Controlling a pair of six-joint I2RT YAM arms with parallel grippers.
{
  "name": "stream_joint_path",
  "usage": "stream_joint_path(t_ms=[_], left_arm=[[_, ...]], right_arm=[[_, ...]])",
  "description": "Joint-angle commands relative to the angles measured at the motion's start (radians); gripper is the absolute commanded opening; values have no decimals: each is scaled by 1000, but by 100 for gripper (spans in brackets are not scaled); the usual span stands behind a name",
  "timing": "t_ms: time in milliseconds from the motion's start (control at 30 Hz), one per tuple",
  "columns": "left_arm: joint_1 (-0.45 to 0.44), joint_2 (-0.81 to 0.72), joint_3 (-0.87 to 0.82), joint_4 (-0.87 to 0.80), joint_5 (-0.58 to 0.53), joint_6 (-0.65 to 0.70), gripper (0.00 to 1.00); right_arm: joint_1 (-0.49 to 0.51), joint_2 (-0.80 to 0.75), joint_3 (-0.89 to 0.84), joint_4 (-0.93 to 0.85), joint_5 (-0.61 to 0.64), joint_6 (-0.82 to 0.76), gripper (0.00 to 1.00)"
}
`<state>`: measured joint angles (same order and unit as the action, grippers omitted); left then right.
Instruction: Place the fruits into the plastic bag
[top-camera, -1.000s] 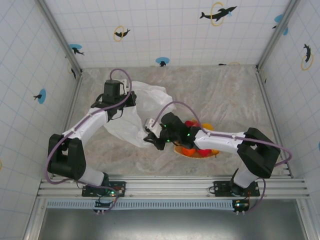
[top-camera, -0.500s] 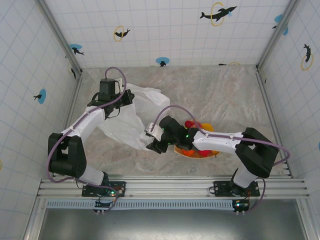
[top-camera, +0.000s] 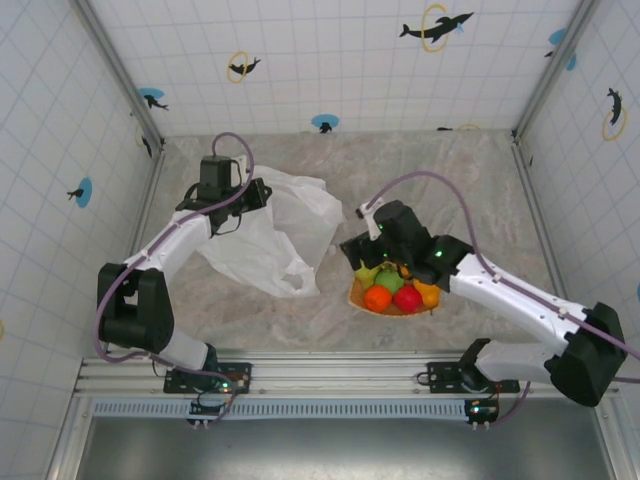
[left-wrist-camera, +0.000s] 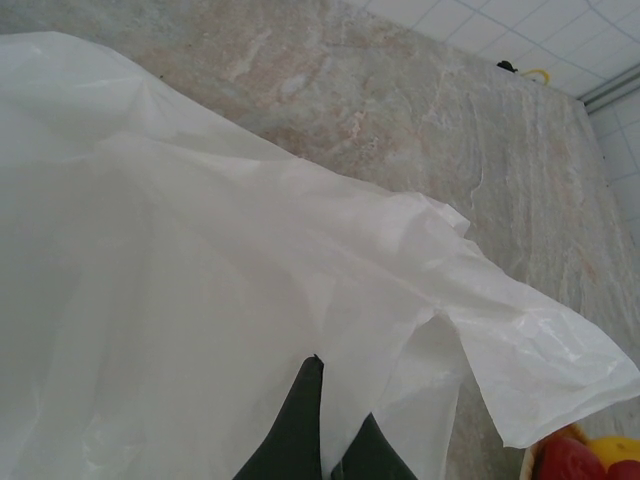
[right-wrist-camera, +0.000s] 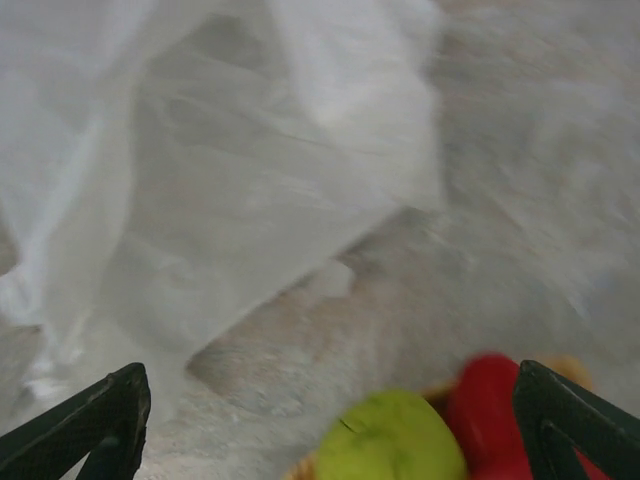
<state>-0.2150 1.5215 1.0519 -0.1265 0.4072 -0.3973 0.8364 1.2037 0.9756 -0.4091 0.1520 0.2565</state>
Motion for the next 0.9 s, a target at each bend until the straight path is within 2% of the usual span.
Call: stream_joint_path(t_ms=[0,67,200,300,567,867], left_arm=[[3,14,30,-12,23,-4,0],[2,16,30,-11,21,-6,0],[2,11,30,-13,20,-6,0],[2,6,28,-11,20,-9,0],[-2,5,26,-8,27,-18,0],[-5,5,26,-9,27,-21,0]], right_arm=[[-18,-16,90,-303,205,240,92],[-27,2,133,-396,249,337,92],[-37,48,157,-439,231,430,92],[-49,88,149,-437,213,443,91],[-90,145,91,-350,161,440,82],[-95,169,36,-320,134,440,82]])
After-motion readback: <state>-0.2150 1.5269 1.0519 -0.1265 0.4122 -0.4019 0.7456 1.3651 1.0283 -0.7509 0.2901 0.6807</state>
